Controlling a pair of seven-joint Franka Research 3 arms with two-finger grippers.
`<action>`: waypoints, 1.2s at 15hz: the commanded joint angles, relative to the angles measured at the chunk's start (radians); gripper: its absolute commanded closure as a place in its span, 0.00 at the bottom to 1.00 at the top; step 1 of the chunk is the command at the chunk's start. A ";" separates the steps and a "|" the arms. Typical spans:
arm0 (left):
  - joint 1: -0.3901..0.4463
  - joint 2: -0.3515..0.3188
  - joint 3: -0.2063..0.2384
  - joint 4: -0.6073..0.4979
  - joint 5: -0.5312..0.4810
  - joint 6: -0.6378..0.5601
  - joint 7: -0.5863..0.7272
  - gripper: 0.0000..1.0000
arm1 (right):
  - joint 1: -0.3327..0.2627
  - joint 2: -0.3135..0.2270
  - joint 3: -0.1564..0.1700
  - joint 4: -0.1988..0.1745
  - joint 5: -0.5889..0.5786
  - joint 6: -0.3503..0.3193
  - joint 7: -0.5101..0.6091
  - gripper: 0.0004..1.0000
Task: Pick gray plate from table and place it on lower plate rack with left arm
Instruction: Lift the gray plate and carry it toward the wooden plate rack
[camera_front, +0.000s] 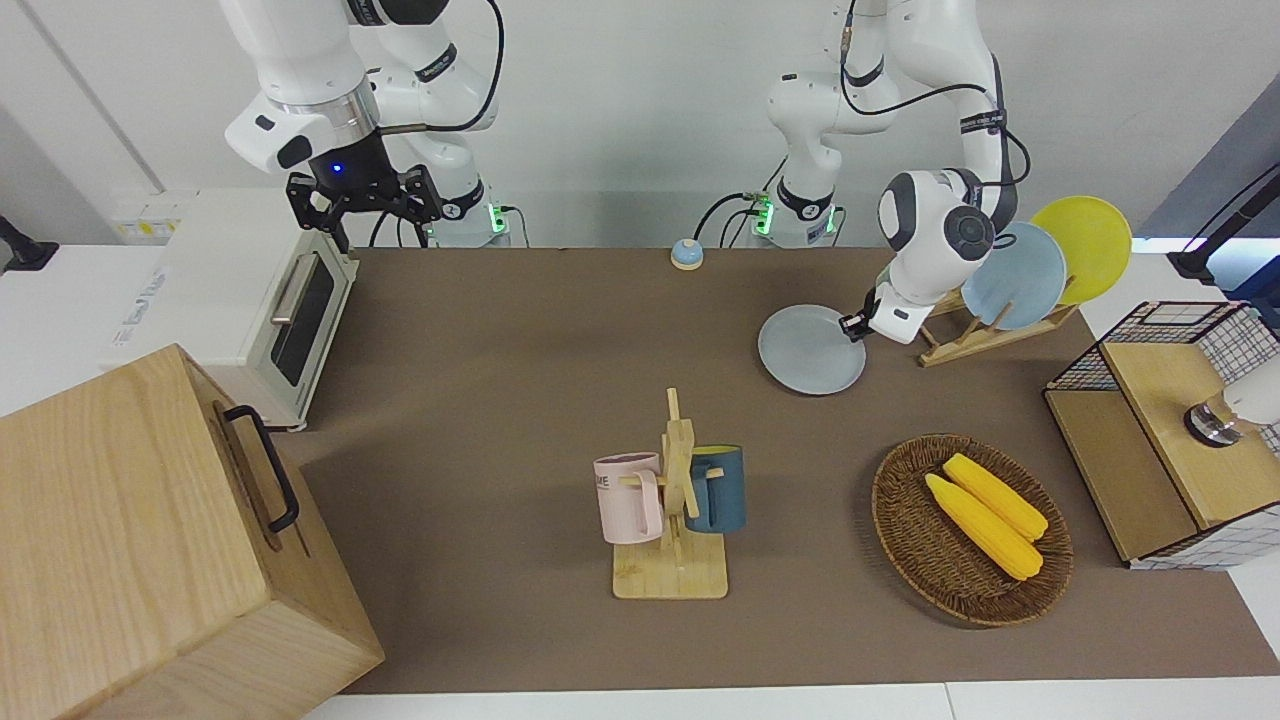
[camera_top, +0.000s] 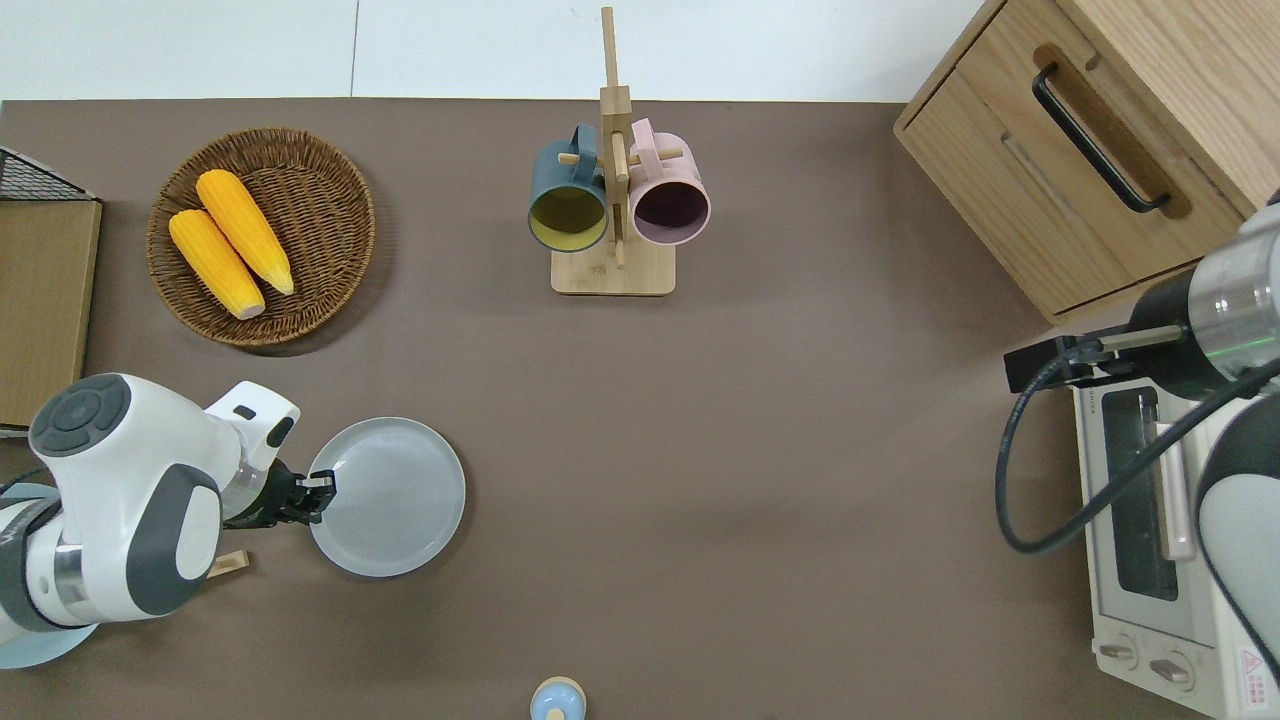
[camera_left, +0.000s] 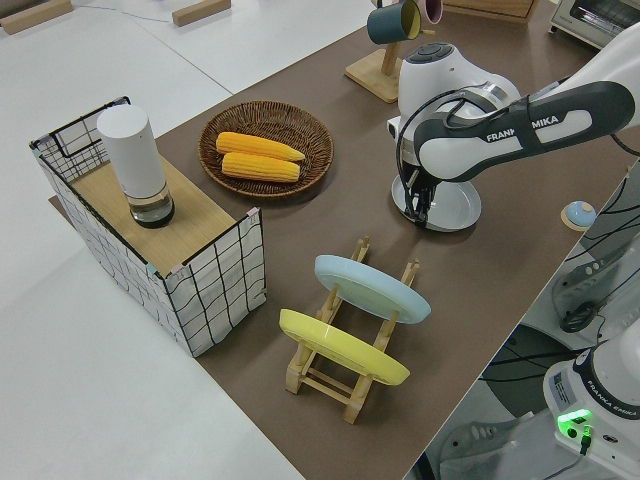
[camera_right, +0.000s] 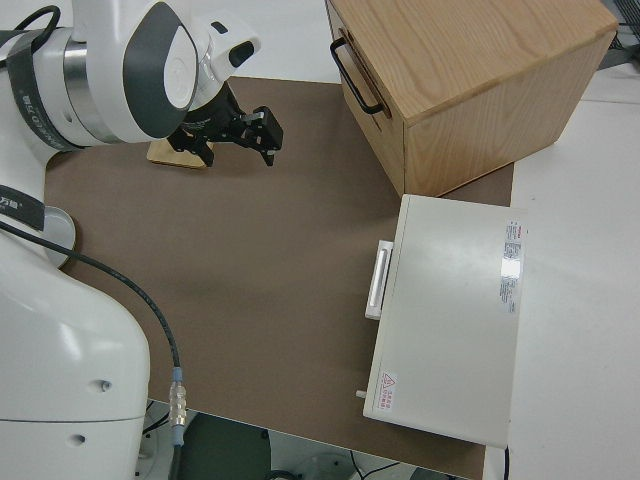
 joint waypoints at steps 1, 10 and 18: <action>-0.004 -0.006 0.021 0.046 0.006 -0.081 0.008 1.00 | -0.019 -0.001 0.017 0.009 -0.001 -0.013 0.012 0.02; -0.004 -0.021 0.056 0.267 0.116 -0.332 -0.028 1.00 | -0.019 -0.003 0.017 0.009 -0.001 -0.013 0.012 0.02; -0.016 -0.023 0.015 0.358 0.493 -0.548 -0.066 1.00 | -0.019 -0.001 0.017 0.009 -0.001 -0.014 0.012 0.02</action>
